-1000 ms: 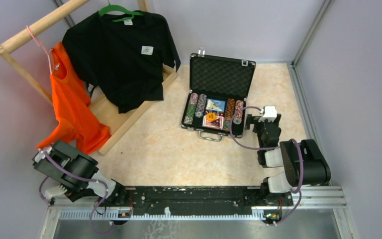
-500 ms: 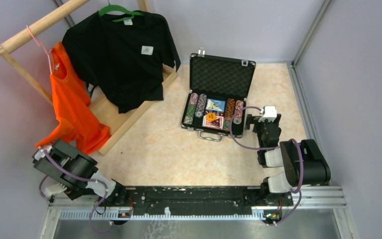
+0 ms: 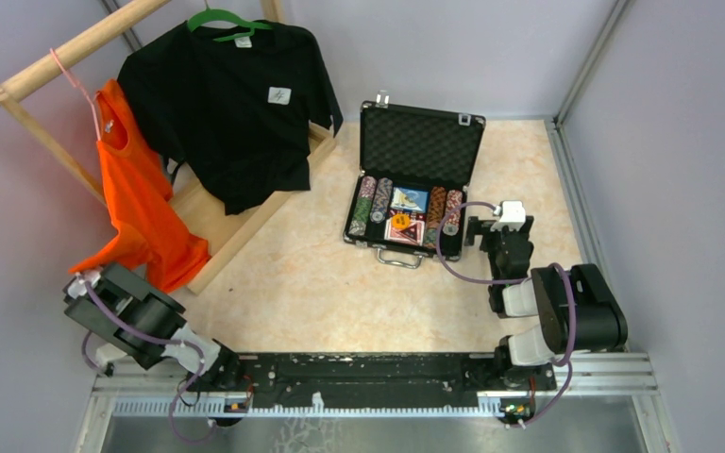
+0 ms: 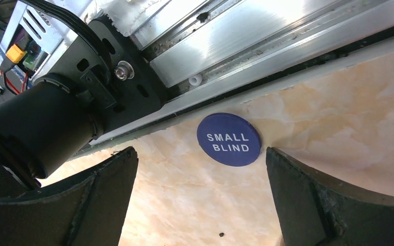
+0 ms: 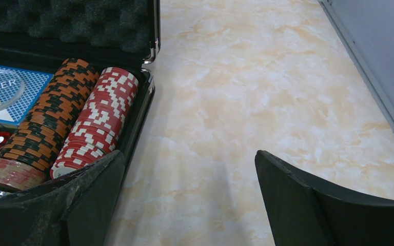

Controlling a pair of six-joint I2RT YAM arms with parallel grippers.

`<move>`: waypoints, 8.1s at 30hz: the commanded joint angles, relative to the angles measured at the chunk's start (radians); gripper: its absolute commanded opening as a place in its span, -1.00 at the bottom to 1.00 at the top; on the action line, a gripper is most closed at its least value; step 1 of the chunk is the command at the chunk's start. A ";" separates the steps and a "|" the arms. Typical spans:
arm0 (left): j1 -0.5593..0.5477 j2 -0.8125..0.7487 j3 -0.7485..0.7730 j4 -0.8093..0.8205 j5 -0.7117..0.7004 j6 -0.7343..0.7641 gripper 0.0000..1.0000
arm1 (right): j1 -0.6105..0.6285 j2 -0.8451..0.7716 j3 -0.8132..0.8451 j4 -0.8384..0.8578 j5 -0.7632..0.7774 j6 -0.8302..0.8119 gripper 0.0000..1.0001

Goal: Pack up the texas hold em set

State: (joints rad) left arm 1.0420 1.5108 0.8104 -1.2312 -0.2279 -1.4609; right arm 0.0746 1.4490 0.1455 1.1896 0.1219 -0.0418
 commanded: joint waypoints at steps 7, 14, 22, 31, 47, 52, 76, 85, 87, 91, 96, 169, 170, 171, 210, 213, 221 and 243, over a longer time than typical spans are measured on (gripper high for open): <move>-0.004 -0.008 0.146 -0.141 -0.082 -0.017 0.99 | -0.006 -0.003 0.016 0.067 -0.005 0.006 0.98; 0.042 -0.017 0.046 -0.183 -0.116 -0.030 0.99 | -0.006 -0.003 0.016 0.067 -0.005 0.006 0.98; 0.083 -0.052 -0.005 -0.185 -0.158 -0.012 0.99 | -0.006 -0.002 0.016 0.067 -0.006 0.006 0.98; 0.116 -0.054 0.004 -0.182 -0.221 -0.005 0.99 | -0.006 -0.002 0.015 0.067 -0.005 0.005 0.98; 0.091 -0.009 -0.001 -0.091 -0.121 -0.019 0.99 | -0.006 -0.003 0.016 0.067 -0.006 0.006 0.98; 0.076 -0.001 0.000 -0.089 -0.117 -0.032 0.99 | -0.006 -0.002 0.016 0.067 -0.005 0.006 0.98; -0.057 0.114 0.021 -0.065 -0.049 -0.081 0.98 | -0.006 -0.003 0.016 0.067 -0.006 0.006 0.98; -0.188 0.158 -0.006 0.007 0.079 -0.097 0.98 | -0.006 -0.002 0.016 0.067 -0.006 0.006 0.98; -0.216 0.169 -0.008 0.007 0.094 -0.110 0.98 | -0.006 -0.002 0.016 0.067 -0.005 0.006 0.98; -0.297 0.200 -0.006 0.024 0.134 -0.134 0.98 | -0.006 -0.003 0.016 0.067 -0.005 0.006 0.98; -0.421 0.251 0.011 0.056 0.196 -0.176 0.98 | -0.006 -0.003 0.015 0.067 -0.006 0.006 0.98; -1.171 -0.074 -0.011 -0.185 -0.477 -0.312 0.98 | -0.006 -0.001 0.014 0.071 -0.006 0.005 0.98; -1.142 -0.067 -0.008 -0.184 -0.465 -0.299 0.98 | -0.006 -0.002 0.014 0.071 -0.006 0.005 0.98; -1.114 -0.064 -0.003 -0.185 -0.447 -0.295 0.98 | -0.006 -0.002 0.014 0.071 -0.005 0.005 0.98; -1.280 0.038 0.182 0.337 -0.485 0.092 0.98 | -0.006 -0.003 0.016 0.068 -0.006 0.005 0.98; -1.350 0.037 0.261 0.141 -0.542 -0.045 0.98 | -0.006 -0.003 0.016 0.068 -0.005 0.005 0.98; -1.469 -0.047 0.283 -0.182 -0.549 -0.325 0.98 | -0.006 -0.002 0.016 0.068 -0.005 0.005 0.98; -1.669 -0.141 0.287 -0.017 -0.546 -0.074 0.99 | -0.006 -0.002 0.016 0.068 -0.006 0.005 0.98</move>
State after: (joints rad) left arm -0.6109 1.4170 1.1080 -1.3281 -0.7319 -1.6276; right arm 0.0746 1.4490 0.1455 1.1900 0.1219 -0.0422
